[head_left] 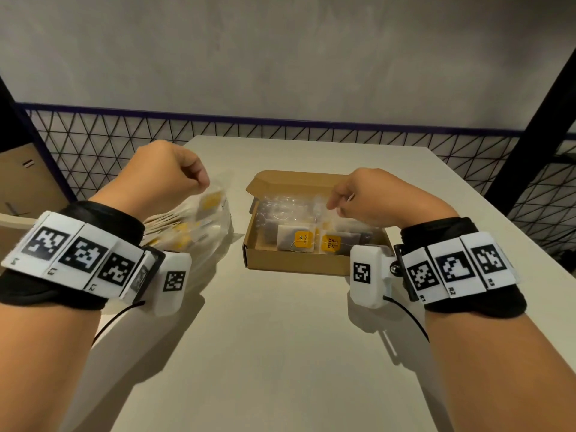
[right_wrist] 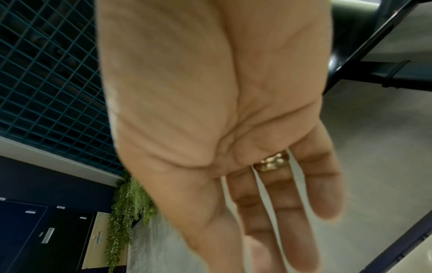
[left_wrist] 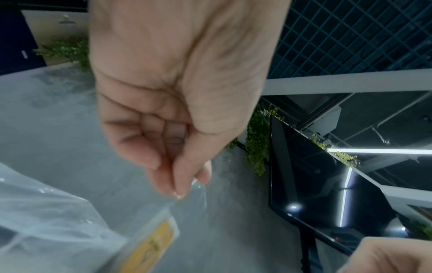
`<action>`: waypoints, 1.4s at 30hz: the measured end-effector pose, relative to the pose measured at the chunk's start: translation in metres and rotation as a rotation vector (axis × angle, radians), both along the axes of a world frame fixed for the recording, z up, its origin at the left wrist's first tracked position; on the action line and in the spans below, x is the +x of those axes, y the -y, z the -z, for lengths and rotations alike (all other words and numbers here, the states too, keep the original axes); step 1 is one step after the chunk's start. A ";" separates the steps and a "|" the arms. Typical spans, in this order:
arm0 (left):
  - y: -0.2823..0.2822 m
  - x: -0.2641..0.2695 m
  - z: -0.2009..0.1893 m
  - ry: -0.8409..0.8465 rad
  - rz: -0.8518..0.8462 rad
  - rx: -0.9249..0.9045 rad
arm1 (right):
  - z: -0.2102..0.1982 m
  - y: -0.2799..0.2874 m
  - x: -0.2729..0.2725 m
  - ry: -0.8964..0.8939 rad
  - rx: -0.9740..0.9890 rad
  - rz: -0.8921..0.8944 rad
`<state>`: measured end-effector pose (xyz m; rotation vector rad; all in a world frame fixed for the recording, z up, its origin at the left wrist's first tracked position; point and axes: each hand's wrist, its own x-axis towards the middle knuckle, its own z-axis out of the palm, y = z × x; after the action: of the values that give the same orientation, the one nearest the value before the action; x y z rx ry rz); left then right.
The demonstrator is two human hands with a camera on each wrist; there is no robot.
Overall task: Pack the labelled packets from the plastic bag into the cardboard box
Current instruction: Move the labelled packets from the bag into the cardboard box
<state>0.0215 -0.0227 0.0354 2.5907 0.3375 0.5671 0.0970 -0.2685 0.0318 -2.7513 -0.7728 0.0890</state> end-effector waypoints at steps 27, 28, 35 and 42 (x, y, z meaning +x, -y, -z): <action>0.062 0.019 0.010 -0.028 0.450 -0.590 | -0.009 -0.009 -0.011 -0.040 0.626 -0.139; 0.060 0.022 0.010 -0.019 0.437 -0.547 | -0.008 -0.008 -0.009 -0.031 0.571 -0.124; 0.057 0.042 0.023 -0.243 0.413 0.132 | -0.001 0.002 0.003 -0.047 0.135 0.002; 0.068 0.057 0.039 -0.371 0.435 0.357 | 0.001 0.001 -0.007 -0.240 -0.108 -0.019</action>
<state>0.0782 -0.0906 -0.0032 2.9811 -0.2371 -0.0141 0.0903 -0.2695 0.0312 -2.7634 -0.7477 0.4676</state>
